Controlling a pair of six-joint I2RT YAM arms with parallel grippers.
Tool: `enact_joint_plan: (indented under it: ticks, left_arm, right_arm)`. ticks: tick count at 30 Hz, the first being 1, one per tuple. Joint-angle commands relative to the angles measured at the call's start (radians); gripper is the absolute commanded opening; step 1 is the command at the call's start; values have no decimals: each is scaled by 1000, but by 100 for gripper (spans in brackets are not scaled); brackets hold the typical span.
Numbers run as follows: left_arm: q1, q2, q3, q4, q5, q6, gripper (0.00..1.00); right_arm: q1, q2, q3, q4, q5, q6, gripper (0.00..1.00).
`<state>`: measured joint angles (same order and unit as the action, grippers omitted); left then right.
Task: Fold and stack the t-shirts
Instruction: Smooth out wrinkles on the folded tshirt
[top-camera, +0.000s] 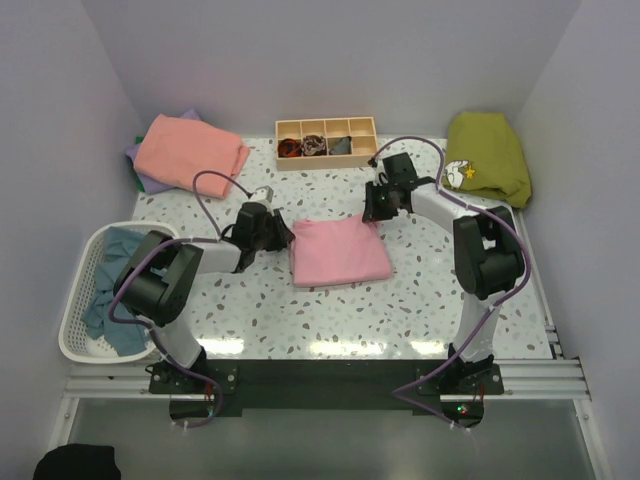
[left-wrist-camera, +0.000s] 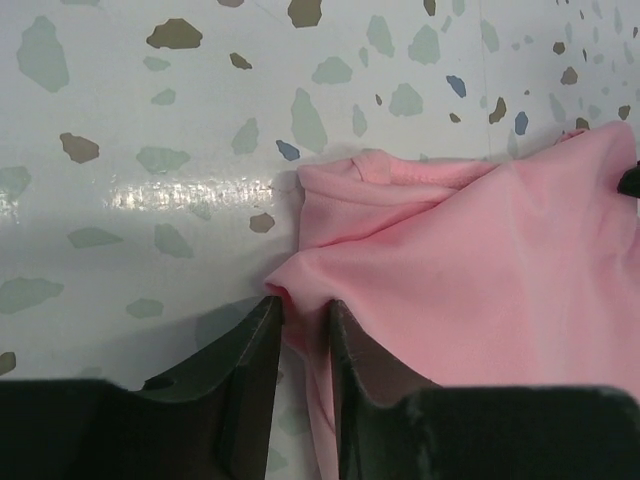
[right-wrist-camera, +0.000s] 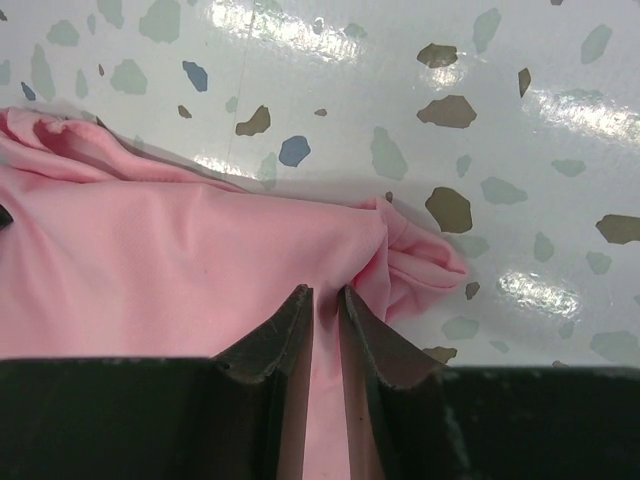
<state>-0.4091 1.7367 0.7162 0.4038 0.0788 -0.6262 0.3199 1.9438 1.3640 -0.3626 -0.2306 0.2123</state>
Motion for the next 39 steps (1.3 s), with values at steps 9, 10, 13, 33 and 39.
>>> enact_joint_plan:
  ticks: [9, 10, 13, 33, 39]
  left_arm:
    - [-11, -12, 101, 92, 35, 19, 0]
    - [-11, -19, 103, 93, 38, 22, 0]
    - [-13, -43, 111, 90, 58, 34, 0]
    - [-11, 199, 304, 138, 153, 91, 0]
    - [-2, 302, 356, 133, 150, 99, 1]
  right_arm:
    - [1, -38, -15, 56, 2, -2, 10]
    - [1, -64, -38, 60, 5, 1, 10]
    - [1, -124, -90, 76, 28, 13, 10]
    - [-2, -217, -236, 96, 433, 156, 0]
    - [-5, -135, -207, 34, 493, 213, 0]
